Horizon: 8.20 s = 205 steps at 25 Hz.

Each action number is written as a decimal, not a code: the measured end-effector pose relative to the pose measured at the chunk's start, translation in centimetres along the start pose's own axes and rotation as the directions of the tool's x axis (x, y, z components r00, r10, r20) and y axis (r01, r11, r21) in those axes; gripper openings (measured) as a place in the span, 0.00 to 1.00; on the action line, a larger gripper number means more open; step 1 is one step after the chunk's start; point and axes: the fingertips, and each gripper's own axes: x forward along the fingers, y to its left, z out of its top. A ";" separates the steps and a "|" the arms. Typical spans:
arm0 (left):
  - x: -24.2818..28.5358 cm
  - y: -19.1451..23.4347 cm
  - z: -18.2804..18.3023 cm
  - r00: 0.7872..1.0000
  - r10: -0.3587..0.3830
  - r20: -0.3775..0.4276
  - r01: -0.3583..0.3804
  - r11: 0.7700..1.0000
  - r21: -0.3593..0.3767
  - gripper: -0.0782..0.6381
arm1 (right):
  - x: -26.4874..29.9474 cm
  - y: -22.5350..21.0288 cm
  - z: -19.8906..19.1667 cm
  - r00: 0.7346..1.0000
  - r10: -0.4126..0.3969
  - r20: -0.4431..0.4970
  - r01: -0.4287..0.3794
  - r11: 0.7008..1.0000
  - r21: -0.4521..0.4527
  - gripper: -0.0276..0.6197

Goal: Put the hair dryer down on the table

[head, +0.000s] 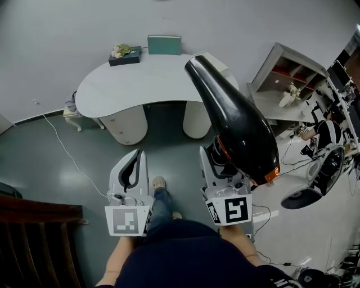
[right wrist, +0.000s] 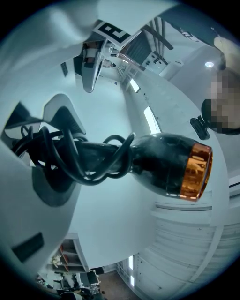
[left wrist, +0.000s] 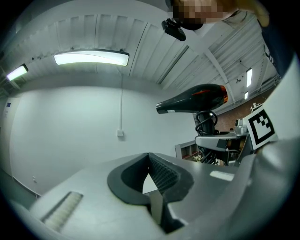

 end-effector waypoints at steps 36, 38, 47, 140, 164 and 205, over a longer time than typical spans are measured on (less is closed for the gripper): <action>26.6 17.2 -6.2 0.986 -0.164 -0.027 0.162 0.985 -0.053 0.12 | 30.8 -2.6 -7.8 0.998 -0.055 -0.035 0.054 0.998 -0.031 0.37; 26.6 17.7 -6.4 0.986 -0.162 -0.027 0.160 0.985 -0.063 0.12 | 31.2 -2.2 -7.9 0.998 -0.049 -0.041 0.047 0.998 -0.028 0.37; 26.8 19.4 -7.3 0.987 -0.157 -0.048 0.153 0.985 -0.075 0.12 | 32.5 -1.1 -8.1 0.998 -0.022 -0.061 0.020 0.999 -0.034 0.37; 55.9 28.4 -18.4 0.975 -0.073 -0.208 0.054 0.994 -0.095 0.12 | 59.1 -9.9 -30.4 0.909 0.289 -0.302 -0.245 0.954 0.176 0.37; 55.9 27.9 -22.1 0.961 -0.109 -0.256 0.091 0.993 -0.081 0.12 | 57.9 -9.3 -37.4 0.839 0.347 -0.420 -0.198 0.912 0.360 0.37; 55.9 27.3 -27.2 0.918 -0.142 -0.370 0.103 0.987 -0.121 0.12 | 54.8 -7.8 -47.3 0.684 0.438 -0.583 -0.079 0.840 0.537 0.37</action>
